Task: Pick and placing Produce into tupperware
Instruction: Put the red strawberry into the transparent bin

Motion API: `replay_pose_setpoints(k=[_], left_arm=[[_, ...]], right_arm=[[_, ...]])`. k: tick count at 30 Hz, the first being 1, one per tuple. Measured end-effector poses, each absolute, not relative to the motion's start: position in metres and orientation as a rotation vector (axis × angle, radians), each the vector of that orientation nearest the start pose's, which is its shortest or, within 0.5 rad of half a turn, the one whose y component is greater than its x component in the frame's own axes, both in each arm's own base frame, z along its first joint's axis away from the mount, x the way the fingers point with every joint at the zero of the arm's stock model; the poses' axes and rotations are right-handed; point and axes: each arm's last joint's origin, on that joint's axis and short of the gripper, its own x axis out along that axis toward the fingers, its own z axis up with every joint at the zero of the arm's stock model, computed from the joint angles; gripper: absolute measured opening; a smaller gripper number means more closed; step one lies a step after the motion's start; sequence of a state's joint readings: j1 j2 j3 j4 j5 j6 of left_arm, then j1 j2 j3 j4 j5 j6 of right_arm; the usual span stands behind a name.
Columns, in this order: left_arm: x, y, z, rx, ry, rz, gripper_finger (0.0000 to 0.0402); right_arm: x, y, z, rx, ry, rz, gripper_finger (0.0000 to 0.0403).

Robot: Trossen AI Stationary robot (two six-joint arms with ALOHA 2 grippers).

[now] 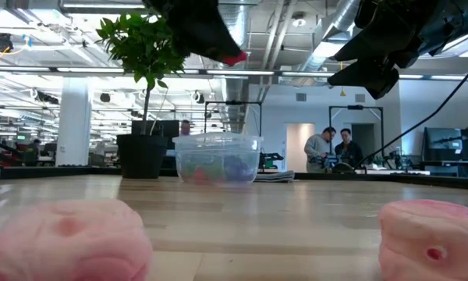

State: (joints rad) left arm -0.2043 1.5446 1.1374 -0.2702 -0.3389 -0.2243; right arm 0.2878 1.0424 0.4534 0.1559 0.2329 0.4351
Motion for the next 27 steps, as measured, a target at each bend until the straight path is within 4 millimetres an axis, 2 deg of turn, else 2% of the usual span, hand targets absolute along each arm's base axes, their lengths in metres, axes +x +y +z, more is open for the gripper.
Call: replay_pose_setpoints(k=[6, 11, 27], left_arm=[[0.321, -0.046, 0.263, 0.014, 0.727, 0.294, 0.0142], [0.320, -0.027, 0.255, 0.039, 0.763, 0.351, 0.0142], [0.319, 0.064, 0.247, 0.017, 0.839, 0.401, 0.0142]], right_arm=[[0.204, 0.054, 0.205, 0.316, 0.421, -0.037, 0.0248], [0.204, 0.053, 0.205, 0.316, 0.421, -0.037, 0.0248], [0.205, 0.054, 0.207, 0.357, 0.404, -0.044, 0.0248]])
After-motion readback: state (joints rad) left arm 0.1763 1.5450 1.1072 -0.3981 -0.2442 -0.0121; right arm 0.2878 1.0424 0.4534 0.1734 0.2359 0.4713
